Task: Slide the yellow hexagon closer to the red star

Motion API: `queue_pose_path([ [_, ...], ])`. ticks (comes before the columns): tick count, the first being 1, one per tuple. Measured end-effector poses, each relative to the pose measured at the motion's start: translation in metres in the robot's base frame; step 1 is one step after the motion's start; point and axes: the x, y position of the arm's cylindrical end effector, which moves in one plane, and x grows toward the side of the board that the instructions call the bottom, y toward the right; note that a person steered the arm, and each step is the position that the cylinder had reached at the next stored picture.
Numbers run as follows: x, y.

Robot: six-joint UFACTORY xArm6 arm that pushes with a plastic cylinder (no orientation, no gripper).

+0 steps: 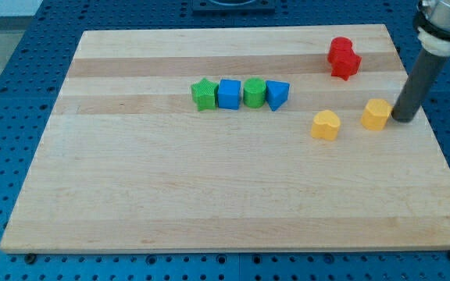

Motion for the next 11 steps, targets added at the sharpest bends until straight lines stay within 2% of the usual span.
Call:
queue_pose_path([
  [1, 0.032, -0.009],
  [2, 0.036, -0.028],
  [7, -0.015, -0.041],
  [11, -0.026, -0.075],
])
